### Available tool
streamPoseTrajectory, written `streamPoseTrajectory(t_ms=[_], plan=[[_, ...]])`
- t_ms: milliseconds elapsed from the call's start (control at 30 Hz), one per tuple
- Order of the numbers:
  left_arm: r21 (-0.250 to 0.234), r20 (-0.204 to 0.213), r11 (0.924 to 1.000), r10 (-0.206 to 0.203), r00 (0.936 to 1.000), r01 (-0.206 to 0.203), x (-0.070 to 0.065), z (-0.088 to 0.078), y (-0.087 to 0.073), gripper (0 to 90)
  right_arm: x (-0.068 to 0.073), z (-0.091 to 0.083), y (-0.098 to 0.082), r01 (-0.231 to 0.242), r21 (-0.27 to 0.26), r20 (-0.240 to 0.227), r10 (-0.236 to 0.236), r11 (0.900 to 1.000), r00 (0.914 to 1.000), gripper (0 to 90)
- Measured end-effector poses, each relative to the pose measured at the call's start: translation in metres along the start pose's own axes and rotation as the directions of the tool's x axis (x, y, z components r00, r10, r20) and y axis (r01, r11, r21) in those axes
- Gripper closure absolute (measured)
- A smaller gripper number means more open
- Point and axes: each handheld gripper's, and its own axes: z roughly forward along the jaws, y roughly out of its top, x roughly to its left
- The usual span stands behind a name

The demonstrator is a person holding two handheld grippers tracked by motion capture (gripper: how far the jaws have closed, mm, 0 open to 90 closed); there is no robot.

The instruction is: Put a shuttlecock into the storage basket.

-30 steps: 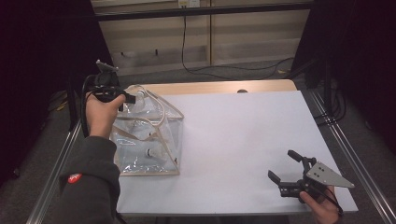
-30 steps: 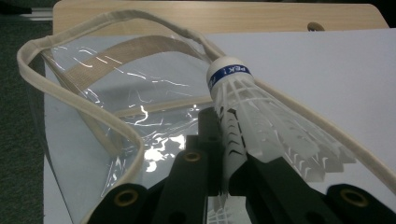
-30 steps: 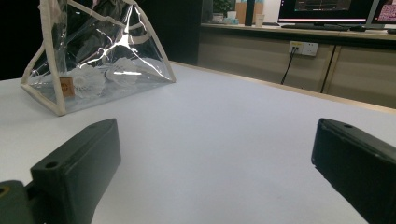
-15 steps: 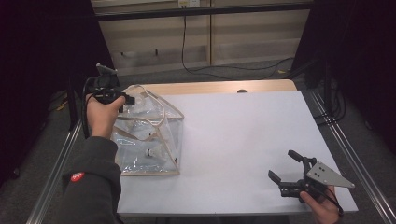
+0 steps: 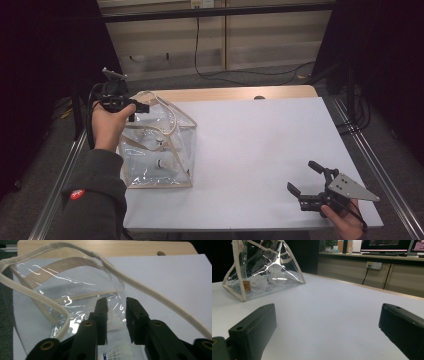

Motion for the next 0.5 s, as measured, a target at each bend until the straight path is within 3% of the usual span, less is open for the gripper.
streamPoseTrajectory(t_ms=[200, 500], plan=[[0.008, 0.067, 0.9994, 0.032, 0.9973, -0.033, -0.007, -0.006, -0.001, 64.8, -0.001, 0.0, 0.0, 0.003, -0.002, -0.002, -0.003, 1.0, 1.0, 1.3], [0.003, 0.145, 0.9986, 0.052, 0.9881, -0.053, -0.017, -0.017, -0.005, 53.9, 0.001, 0.001, 0.0, 0.003, 0.002, -0.005, -0.003, 1.0, 1.0, 1.3]])
